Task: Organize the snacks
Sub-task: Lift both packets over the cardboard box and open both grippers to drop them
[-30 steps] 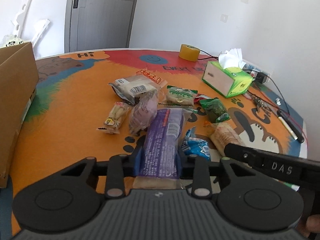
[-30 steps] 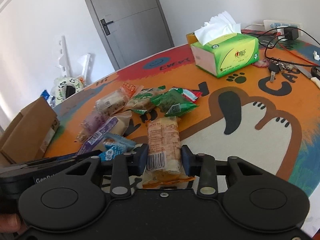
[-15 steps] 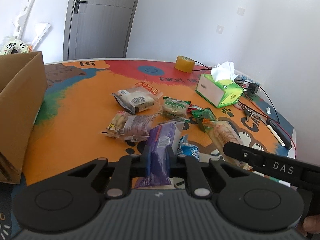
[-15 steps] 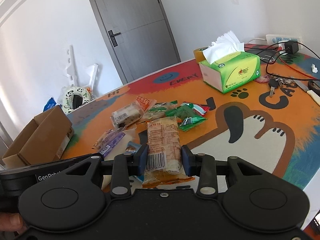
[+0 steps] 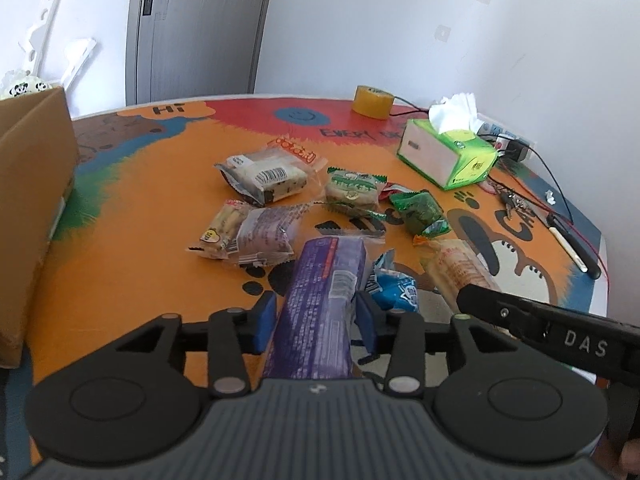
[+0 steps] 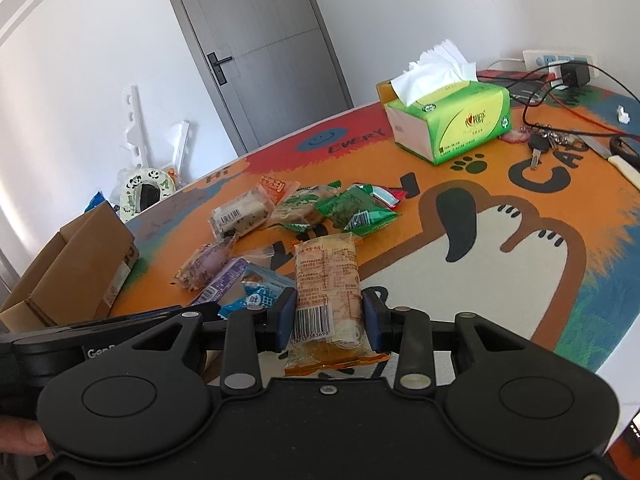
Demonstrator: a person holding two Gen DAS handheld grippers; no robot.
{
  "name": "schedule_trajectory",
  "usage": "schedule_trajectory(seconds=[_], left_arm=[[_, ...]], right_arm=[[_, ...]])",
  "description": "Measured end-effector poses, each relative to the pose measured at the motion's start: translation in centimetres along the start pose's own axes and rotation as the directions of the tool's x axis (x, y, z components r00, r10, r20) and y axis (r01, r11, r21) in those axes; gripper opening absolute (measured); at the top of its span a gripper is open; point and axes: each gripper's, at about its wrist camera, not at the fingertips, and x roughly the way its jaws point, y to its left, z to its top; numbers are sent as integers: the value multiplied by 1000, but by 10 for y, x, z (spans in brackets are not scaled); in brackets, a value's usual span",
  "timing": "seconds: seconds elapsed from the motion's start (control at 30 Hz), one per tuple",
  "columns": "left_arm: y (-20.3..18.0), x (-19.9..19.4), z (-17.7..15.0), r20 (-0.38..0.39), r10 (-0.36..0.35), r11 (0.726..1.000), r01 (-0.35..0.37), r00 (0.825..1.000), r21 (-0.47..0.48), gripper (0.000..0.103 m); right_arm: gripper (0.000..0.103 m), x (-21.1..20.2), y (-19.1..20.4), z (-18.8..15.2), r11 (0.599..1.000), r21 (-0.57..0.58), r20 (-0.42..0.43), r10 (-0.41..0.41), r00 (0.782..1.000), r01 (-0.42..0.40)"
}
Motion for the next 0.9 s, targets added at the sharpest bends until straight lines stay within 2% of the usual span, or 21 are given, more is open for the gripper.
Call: schedule_trajectory(seconds=[0.1,0.27,0.33,0.53,0.9], left_arm=[[-2,7,0,-5,2,1000,-2,1000,-1,43],[-11,11,-5,20,29,997,-30,999,71,42],[-13,11,-7,32,41,995,-44,999,88,36],[-9,6,-6,34,27,997,-29,999,76,30],[-5,-19,-2,81,11,998,-16,997,64,29]], right_arm=[[36,4,-1,-1,1000,0,-7,3,1000,-3],[36,9,-5,-4,1000,8,-15,6,1000,-6],[37,11,-4,-5,1000,6,-17,9,1000,-9],[36,10,1,-7,1000,-4,-11,15,1000,-15],[36,-3,16,1,999,-26,31,26,999,-26]])
